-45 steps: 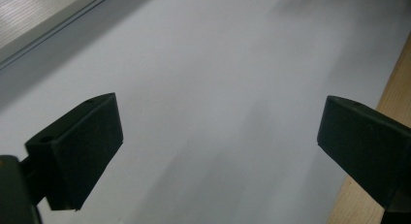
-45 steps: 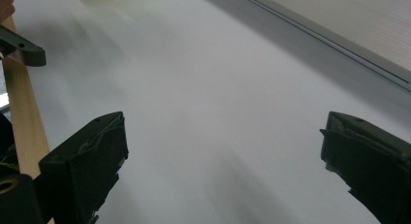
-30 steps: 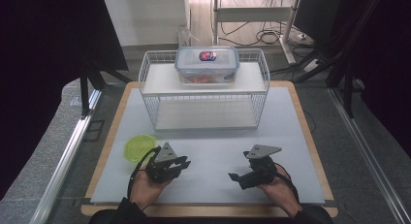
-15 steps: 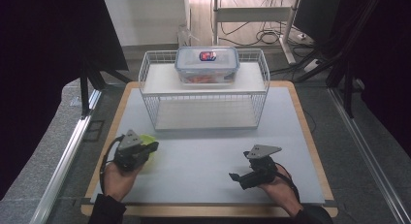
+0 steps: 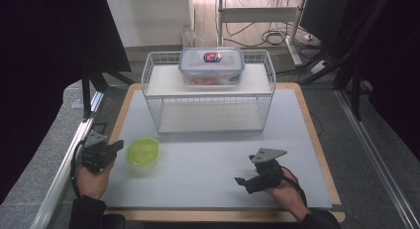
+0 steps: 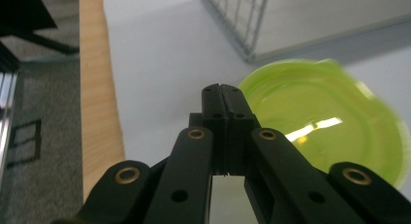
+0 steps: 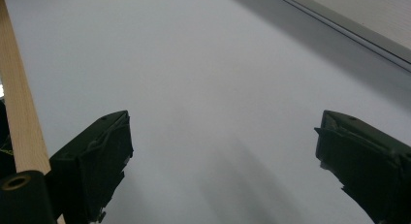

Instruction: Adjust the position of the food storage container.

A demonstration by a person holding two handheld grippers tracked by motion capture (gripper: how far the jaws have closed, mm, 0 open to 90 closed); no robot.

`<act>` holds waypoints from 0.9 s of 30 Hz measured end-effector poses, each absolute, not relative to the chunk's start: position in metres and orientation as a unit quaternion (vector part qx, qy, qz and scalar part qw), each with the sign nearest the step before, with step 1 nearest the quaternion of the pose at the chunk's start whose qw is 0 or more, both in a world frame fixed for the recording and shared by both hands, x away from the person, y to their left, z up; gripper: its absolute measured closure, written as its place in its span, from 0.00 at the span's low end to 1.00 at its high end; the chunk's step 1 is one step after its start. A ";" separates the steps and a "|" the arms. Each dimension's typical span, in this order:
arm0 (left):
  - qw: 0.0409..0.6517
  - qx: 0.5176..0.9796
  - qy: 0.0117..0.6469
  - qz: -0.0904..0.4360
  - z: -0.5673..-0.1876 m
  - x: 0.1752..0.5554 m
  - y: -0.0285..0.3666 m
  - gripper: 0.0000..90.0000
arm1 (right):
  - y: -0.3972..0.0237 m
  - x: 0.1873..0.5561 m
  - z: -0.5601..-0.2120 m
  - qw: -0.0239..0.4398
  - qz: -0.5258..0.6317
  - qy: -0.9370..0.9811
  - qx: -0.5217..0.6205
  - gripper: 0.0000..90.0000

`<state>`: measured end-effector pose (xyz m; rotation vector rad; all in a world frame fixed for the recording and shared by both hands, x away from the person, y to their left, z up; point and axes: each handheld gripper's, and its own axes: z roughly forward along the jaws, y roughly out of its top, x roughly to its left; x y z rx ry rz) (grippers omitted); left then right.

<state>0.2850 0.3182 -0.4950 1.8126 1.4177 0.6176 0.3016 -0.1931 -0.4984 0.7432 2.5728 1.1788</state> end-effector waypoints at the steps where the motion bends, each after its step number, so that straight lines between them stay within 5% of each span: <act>1: 0.365 0.706 0.559 0.236 -0.499 0.286 0.320 1.00 | -0.193 0.302 -0.498 0.108 0.400 0.874 0.253 0.07; 27: 0.347 0.757 0.541 0.118 -0.535 0.302 0.301 1.00 | -0.192 0.303 -0.502 0.106 0.385 0.882 0.249 0.07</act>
